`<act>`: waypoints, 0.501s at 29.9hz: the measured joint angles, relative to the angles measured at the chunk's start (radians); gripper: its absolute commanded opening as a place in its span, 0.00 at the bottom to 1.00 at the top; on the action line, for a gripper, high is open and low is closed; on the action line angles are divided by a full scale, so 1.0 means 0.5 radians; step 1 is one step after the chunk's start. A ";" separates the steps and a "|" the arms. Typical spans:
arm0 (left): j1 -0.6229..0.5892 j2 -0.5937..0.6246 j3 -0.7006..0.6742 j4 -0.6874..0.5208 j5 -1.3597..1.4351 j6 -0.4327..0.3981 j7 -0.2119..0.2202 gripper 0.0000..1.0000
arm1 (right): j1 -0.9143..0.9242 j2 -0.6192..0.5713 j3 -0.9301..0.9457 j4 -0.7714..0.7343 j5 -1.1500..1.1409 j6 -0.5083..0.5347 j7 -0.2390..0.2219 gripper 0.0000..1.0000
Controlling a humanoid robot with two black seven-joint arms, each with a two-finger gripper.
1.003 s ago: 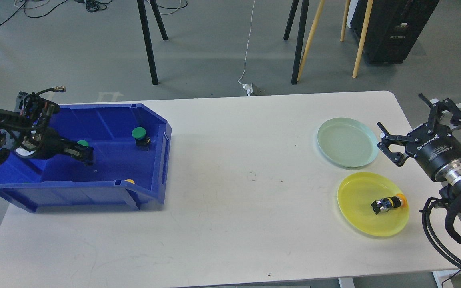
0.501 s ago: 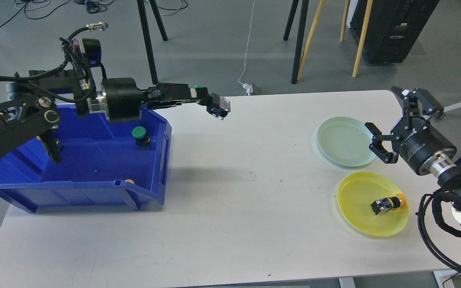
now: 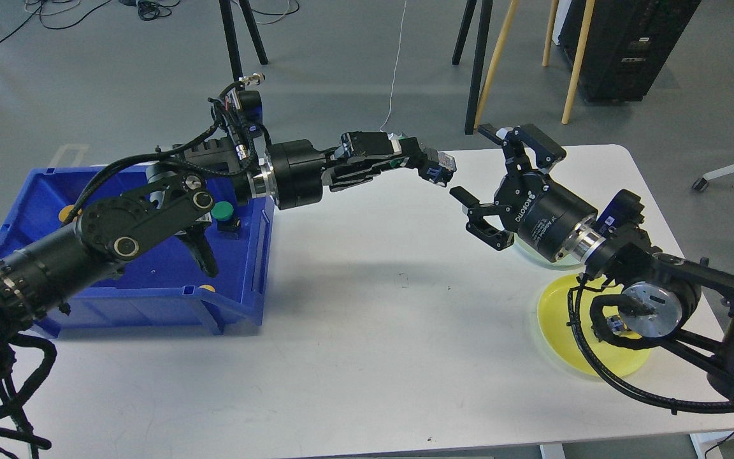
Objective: Pass button and place on color plate
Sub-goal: 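Lift the green button and extend the left gripper toward the right gripper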
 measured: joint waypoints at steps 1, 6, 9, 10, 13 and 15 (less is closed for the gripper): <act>0.001 -0.003 -0.002 0.001 0.000 0.000 0.000 0.07 | 0.002 0.022 -0.001 -0.011 0.001 0.000 0.000 1.00; 0.003 -0.009 -0.004 0.016 -0.002 0.000 0.000 0.07 | 0.008 0.116 -0.002 -0.046 0.002 -0.003 0.002 0.99; 0.003 -0.014 -0.019 0.038 -0.003 0.000 0.000 0.07 | 0.009 0.149 -0.002 -0.052 0.002 -0.013 0.002 0.98; 0.003 -0.015 -0.030 0.043 -0.003 0.000 0.000 0.07 | 0.009 0.161 -0.002 -0.057 0.002 -0.017 0.002 0.98; 0.003 -0.016 -0.051 0.049 -0.003 0.000 0.000 0.07 | 0.011 0.198 -0.002 -0.084 0.002 -0.027 0.002 0.94; 0.003 -0.016 -0.055 0.051 -0.003 0.000 0.000 0.07 | 0.012 0.213 -0.001 -0.102 0.003 -0.030 0.002 0.89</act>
